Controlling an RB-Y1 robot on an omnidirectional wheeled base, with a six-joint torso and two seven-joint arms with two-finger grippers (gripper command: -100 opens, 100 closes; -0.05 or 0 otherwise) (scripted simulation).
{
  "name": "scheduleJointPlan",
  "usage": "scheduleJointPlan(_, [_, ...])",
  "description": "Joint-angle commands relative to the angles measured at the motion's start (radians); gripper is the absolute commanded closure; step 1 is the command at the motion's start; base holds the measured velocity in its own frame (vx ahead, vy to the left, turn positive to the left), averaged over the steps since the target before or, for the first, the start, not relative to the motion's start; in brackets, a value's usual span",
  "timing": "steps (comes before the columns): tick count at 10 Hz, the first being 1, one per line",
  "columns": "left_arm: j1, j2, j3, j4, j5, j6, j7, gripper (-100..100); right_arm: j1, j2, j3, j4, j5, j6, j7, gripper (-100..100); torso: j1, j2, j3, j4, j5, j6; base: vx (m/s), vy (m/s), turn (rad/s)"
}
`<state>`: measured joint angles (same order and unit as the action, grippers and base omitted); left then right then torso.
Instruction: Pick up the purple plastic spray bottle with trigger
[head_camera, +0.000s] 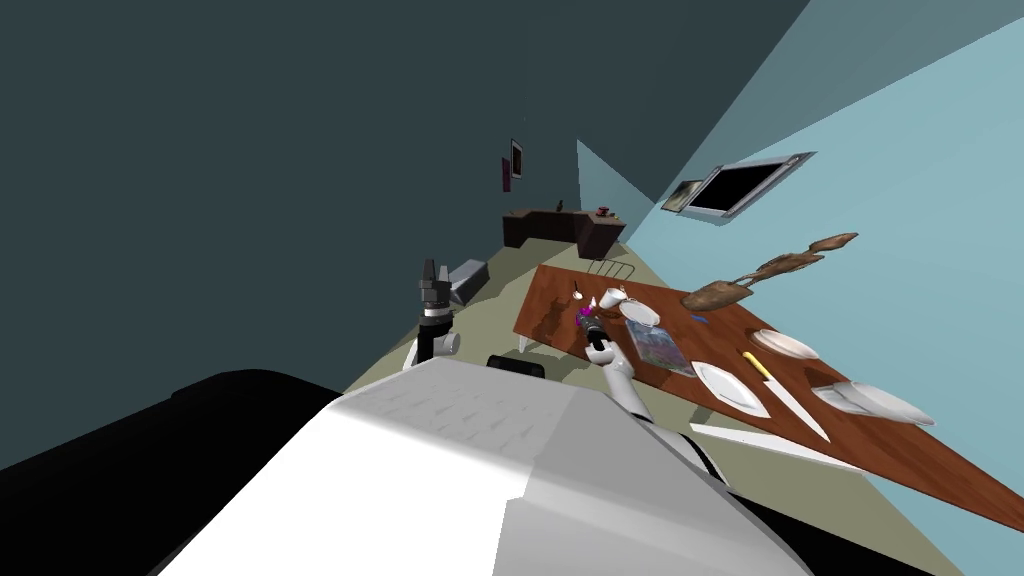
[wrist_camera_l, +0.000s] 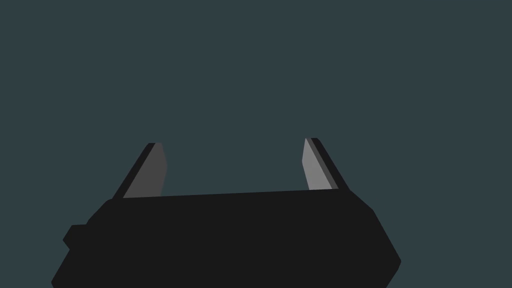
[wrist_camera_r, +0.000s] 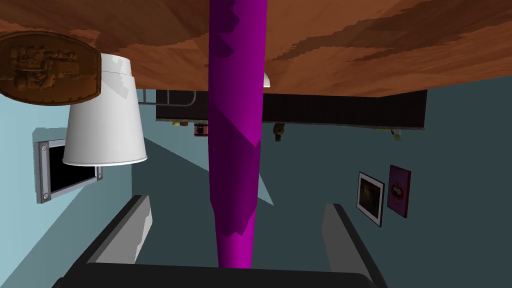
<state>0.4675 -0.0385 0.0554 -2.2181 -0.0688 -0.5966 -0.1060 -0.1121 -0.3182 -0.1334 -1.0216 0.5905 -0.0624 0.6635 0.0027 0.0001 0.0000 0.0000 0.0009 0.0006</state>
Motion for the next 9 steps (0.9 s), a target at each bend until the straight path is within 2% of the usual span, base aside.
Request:
scheduleJointPlan(1, [0.0, 0.0, 0.0, 0.0, 0.0, 0.0, 0.0, 0, -0.015, -0.009, -0.004, 0.029, 0.013, 0.006, 0.014, -100, 0.0, 0.0, 0.0, 0.0, 0.0, 0.0, 0.009, 0.033, 0.015])
scheduleJointPlan(2, [0.0, 0.0, 0.0, 0.0, 0.0, 0.0, 0.0, 0, -0.012, -0.003, -0.007, 0.025, 0.01, 0.0, 0.012, -100, -0.001, 0.0, 0.0, 0.0, 0.0, 0.0, 0.005, 0.011, 0.001])
scheduleJointPlan(3, [0.0, 0.0, 0.0, 0.0, 0.0, 0.0, 0.0, 0, -0.013, -0.003, -0.008, 0.028, 0.011, 0.0, 0.015, 0, -0.002, 0.0, 0.0, 0.0, 0.0, 0.0, 0.0, 0.0, 0.0])
scheduleJointPlan(4, [0.0, 0.0, 0.0, 0.0, 0.0, 0.0, 0.0, 0, 0.001, -0.032, -0.052, 0.077, 0.004, -0.046, 0.012, -100, -0.003, 0.001, 0.0, 0.0, 0.0, 0.0, 0.006, 0.05, 0.257])
scheduleJointPlan(5, [0.0, 0.0, 0.0, 0.0, 0.0, 0.0, 0.0, 0, 0.001, -0.032, -0.052, 0.077, 0.004, -0.046, 0.012, -100, 0.0, 0.0, 0.0, 0.0, 0.0, 0.0, 0.013, 0.051, 0.129])
scheduleJointPlan(6, [0.0, 0.0, 0.0, 0.0, 0.0, 0.0, 0.0, 0, 0.015, -0.061, -0.086, 0.111, -0.003, -0.074, 0.01, -100, 0.0, 0.0, 0.0, 0.0, 0.0, 0.0, 0.015, 0.074, 0.209])
scheduleJointPlan(7, [0.0, 0.0, 0.0, 0.0, 0.0, 0.0, 0.0, 0, 0.015, -0.061, -0.095, 0.127, -0.003, -0.092, 0.01, -100, 0.001, 0.0, 0.0, 0.0, 0.0, 0.0, 0.012, 0.058, 0.145])
scheduleJointPlan(8, [0.0, 0.0, 0.0, 0.0, 0.0, 0.0, 0.0, 0, 0.029, -0.09, -0.127, 0.151, -0.01, -0.117, 0.008, -100, 0.001, 0.0, 0.0, 0.0, 0.0, 0.0, 0.013, 0.069, 0.252])
scheduleJointPlan(9, [0.0, 0.0, 0.0, 0.0, 0.0, 0.0, 0.0, 0, 0.029, -0.09, -0.139, 0.166, -0.01, -0.137, 0.008, -100, 0.001, 0.0, 0.0, 0.0, 0.0, 0.0, 0.011, 0.047, 0.098])
